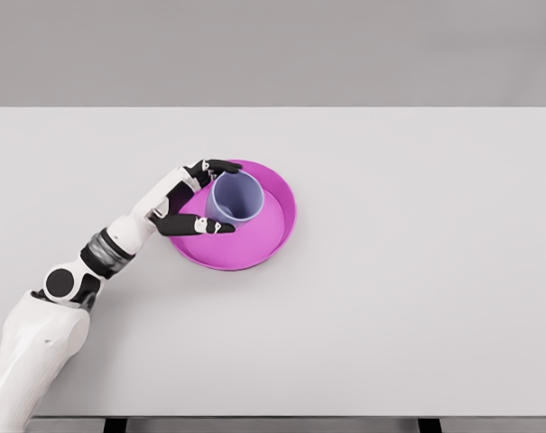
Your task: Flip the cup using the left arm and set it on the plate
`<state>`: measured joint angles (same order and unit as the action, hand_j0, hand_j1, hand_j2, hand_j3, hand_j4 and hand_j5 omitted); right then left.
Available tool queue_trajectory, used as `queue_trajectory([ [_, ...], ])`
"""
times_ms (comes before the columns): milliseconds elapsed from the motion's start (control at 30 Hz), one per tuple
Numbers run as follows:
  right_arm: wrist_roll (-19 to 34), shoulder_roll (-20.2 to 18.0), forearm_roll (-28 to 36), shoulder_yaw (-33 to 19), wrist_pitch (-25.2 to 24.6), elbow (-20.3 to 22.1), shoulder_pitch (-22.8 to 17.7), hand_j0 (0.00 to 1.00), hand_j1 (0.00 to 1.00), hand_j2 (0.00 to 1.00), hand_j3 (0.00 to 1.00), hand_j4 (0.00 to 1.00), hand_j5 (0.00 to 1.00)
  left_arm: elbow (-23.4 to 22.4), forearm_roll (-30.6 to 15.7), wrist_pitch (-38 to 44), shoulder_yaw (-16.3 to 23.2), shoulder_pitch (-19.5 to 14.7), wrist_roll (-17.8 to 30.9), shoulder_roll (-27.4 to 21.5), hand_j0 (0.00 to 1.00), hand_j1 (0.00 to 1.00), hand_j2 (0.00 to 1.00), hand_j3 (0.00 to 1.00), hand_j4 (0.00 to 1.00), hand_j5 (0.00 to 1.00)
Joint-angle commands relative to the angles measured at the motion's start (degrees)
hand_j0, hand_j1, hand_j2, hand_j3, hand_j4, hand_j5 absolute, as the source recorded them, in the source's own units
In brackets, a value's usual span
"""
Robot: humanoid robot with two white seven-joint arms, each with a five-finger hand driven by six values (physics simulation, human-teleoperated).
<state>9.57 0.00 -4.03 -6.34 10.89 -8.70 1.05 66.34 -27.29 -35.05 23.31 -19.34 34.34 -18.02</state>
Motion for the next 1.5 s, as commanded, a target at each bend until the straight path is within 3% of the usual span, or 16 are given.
queue_trajectory([
  [0, 0.0, 0.0, 0.0, 0.0, 0.0, 0.1, 0.0, 1.00, 1.00, 1.00, 1.00, 1.00, 1.00, -0.1, -0.4, 0.1, 0.0, 0.0, -0.1, 0.0, 0.84, 0.84, 0.84, 0.84, 0.84, 0.84],
  [33, 0.0, 0.0, 0.0, -0.1, 0.0, 0.0, 0.0, 1.00, 1.00, 1.00, 1.00, 1.00, 1.00, -0.1, -0.3, 0.1, 0.0, 0.0, -0.1, 0.0, 0.90, 0.90, 0.90, 0.90, 0.90, 0.90],
  [467, 0.0, 0.0, 0.0, 0.0, 0.0, 0.0, 0.0, 1.00, 1.00, 1.00, 1.00, 1.00, 1.00, 0.2, -0.3, 0.1, -0.2, 0.8, -0.1, -0.2, 1.00, 1.00, 1.00, 1.00, 1.00, 1.00],
  [700, 0.0, 0.0, 0.0, 0.0, 0.0, 0.0, 0.0, 1.00, 1.00, 1.00, 1.00, 1.00, 1.00, 1.3, -0.1, 0.1, -0.4, 0.6, -0.1, -0.5, 1.00, 1.00, 1.00, 1.00, 1.00, 1.00],
  [900, 0.0, 0.0, 0.0, 0.0, 0.0, 0.0, 0.0, 1.00, 1.00, 1.00, 1.00, 1.00, 1.00, 5.3, 0.1, 0.1, -0.9, 1.2, -0.2, -1.3, 1.00, 1.00, 1.00, 1.00, 1.00, 1.00],
  [1133, 0.0, 0.0, 0.0, 0.0, 0.0, 0.0, 0.0, 1.00, 1.00, 1.00, 1.00, 1.00, 1.00, 7.2, 0.0, 0.1, -1.2, 1.3, -0.3, -5.2, 1.00, 1.00, 1.00, 1.00, 1.00, 1.00],
  [1467, 0.0, 0.0, 0.0, 0.0, 0.0, 0.0, 0.0, 1.00, 1.00, 1.00, 1.00, 1.00, 1.00, 11.0, 0.0, 0.1, -2.6, 3.8, -0.4, -6.5, 1.00, 1.00, 1.00, 1.00, 1.00, 1.00],
])
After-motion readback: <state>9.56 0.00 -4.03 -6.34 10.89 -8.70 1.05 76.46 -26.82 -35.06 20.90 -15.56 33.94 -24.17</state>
